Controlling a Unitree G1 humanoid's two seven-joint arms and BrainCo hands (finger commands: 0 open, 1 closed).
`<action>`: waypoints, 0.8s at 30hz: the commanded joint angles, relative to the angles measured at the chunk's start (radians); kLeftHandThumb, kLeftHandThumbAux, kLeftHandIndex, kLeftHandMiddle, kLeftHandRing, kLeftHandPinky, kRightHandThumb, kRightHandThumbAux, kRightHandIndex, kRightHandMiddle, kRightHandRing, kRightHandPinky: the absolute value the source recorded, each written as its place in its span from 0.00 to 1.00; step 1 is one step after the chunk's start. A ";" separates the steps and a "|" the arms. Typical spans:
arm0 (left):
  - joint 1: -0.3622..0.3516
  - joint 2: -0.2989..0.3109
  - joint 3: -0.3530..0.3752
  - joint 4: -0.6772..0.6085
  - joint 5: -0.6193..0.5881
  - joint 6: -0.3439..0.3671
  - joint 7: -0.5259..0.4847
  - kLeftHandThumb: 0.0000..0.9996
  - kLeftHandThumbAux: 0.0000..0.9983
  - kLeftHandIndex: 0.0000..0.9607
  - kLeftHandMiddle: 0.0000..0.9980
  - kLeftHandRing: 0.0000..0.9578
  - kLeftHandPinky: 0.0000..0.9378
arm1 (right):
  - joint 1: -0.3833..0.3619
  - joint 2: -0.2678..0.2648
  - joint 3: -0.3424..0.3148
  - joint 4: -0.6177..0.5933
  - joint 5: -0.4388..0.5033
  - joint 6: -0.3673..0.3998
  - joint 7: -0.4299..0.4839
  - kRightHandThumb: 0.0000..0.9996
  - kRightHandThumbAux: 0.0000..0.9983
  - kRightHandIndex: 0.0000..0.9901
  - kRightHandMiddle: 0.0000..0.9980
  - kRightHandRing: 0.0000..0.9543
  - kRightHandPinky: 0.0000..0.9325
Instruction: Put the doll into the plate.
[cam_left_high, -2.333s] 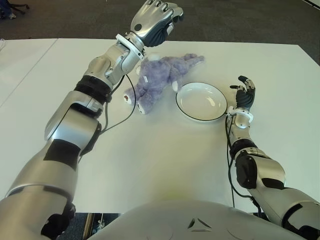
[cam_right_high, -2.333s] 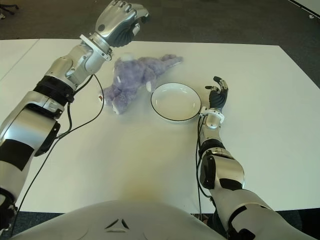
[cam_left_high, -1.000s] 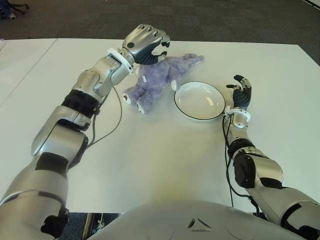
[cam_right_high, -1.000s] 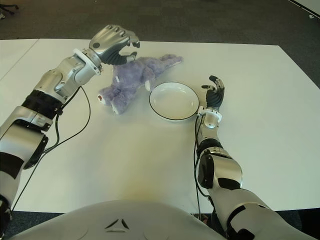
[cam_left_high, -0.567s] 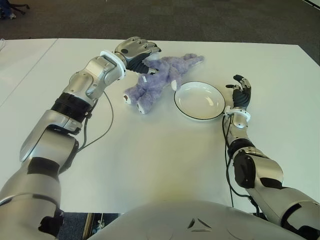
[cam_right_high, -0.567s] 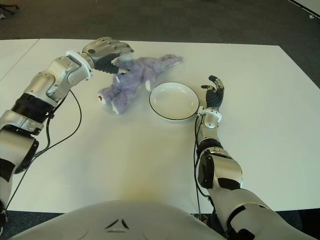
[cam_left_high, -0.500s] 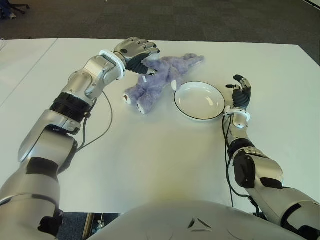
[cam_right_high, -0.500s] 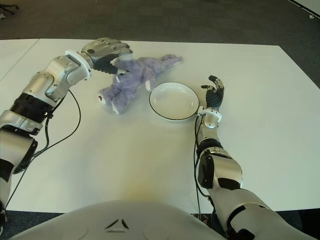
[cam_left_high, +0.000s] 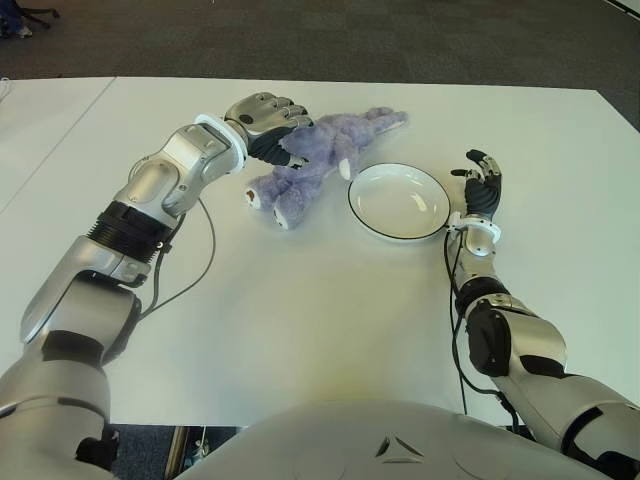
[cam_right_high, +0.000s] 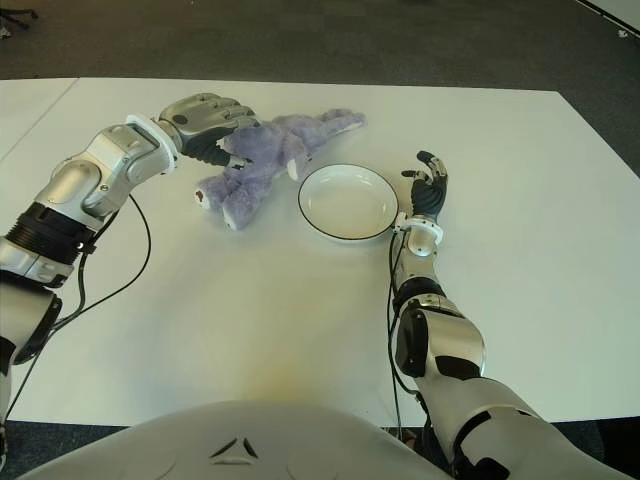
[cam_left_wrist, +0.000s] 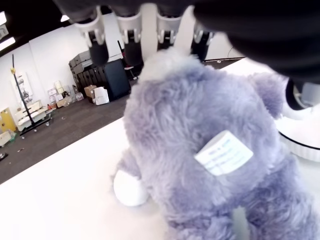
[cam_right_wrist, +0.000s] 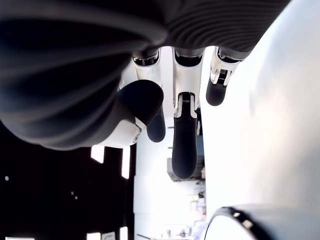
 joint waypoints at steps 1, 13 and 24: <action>0.045 -0.001 -0.012 0.003 0.027 0.000 0.005 0.31 0.18 0.00 0.00 0.00 0.00 | 0.203 0.121 -0.013 0.146 0.017 0.112 0.003 1.00 0.66 0.25 0.23 0.48 0.06; 0.034 -0.033 -0.011 0.036 0.042 0.008 0.066 0.27 0.21 0.00 0.00 0.00 0.00 | 0.204 0.120 -0.015 0.146 0.018 0.117 0.005 1.00 0.66 0.25 0.23 0.48 0.08; 0.017 -0.140 -0.027 0.069 0.062 0.061 0.136 0.21 0.27 0.00 0.00 0.00 0.00 | 0.203 0.120 -0.005 0.146 0.006 0.115 -0.010 1.00 0.66 0.25 0.23 0.48 0.08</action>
